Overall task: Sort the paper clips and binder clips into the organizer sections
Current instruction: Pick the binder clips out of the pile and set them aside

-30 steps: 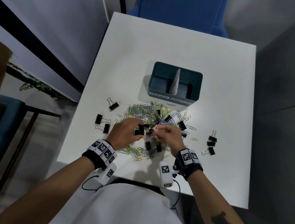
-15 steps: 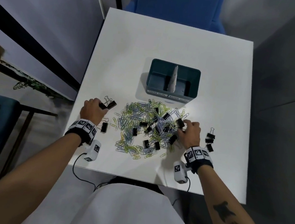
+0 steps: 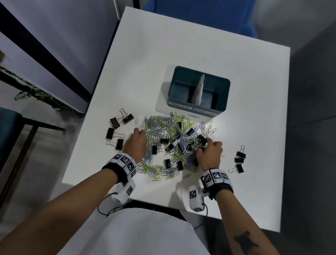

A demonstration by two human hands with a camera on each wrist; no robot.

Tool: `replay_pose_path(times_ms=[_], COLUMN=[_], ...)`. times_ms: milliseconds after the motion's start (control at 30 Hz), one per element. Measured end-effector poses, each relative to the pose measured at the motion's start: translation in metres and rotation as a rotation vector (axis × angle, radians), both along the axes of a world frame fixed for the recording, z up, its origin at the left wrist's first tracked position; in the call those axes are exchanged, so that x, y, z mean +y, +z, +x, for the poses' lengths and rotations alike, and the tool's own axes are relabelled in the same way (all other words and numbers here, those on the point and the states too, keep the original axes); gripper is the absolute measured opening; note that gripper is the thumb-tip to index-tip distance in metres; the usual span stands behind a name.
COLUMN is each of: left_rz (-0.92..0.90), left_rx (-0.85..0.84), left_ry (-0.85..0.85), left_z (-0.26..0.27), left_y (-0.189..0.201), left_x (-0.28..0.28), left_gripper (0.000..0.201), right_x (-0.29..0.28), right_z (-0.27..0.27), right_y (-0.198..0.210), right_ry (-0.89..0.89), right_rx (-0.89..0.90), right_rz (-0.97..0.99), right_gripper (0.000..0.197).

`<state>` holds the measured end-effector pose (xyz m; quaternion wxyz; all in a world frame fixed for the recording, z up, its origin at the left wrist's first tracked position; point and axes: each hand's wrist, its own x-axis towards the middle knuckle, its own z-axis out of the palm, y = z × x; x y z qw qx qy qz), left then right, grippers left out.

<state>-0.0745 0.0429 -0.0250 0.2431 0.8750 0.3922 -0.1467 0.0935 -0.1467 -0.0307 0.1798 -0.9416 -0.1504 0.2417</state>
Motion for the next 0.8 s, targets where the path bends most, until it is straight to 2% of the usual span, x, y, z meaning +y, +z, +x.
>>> replay_pose_path(times_ms=[67, 167, 233, 300, 400, 500, 567, 667, 800], left_rz=[-0.033, 0.045, 0.105, 0.086, 0.076, 0.055, 0.050, 0.132, 0.225], left_rx=[-0.033, -0.077, -0.140, -0.197, -0.174, -0.078, -0.065, -0.181, -0.295], left_ry=[-0.018, -0.040, -0.131, -0.270, -0.441, -0.575, -0.620, -0.616, -0.613], left_z=[0.009, 0.018, 0.022, 0.029, 0.051, 0.076, 0.084, 0.079, 0.063], left_y=[0.003, 0.014, 0.015, 0.012, 0.006, 0.003, -0.001, -0.005, -0.005], left_x=[-0.007, -0.013, -0.016, -0.020, -0.022, -0.021, -0.020, -0.019, -0.014], left_gripper=[0.037, 0.037, 0.039, 0.044, 0.065, 0.084, 0.077, 0.049, 0.028], right_x=[0.003, 0.002, 0.000, 0.001, 0.008, 0.016, 0.020, 0.026, 0.028], right_z=[-0.001, 0.003, 0.006, 0.008, 0.010, 0.013, 0.015, 0.017, 0.022], right_y=[0.001, 0.002, 0.001, 0.001, 0.002, 0.004, 0.005, 0.006, 0.011], right_ry=[0.023, 0.054, 0.088, 0.114, 0.095, 0.050, 0.021, 0.015, -0.003], right_rx=[0.024, 0.032, 0.036, 0.049, 0.063, 0.067, 0.077, 0.074, 0.094], right_rz=[0.029, 0.044, 0.060, 0.077, 0.081, 0.101, 0.110, 0.134, 0.197], right_gripper=[0.049, 0.050, 0.052, 0.054, 0.051, 0.045, 0.042, 0.036, 0.038])
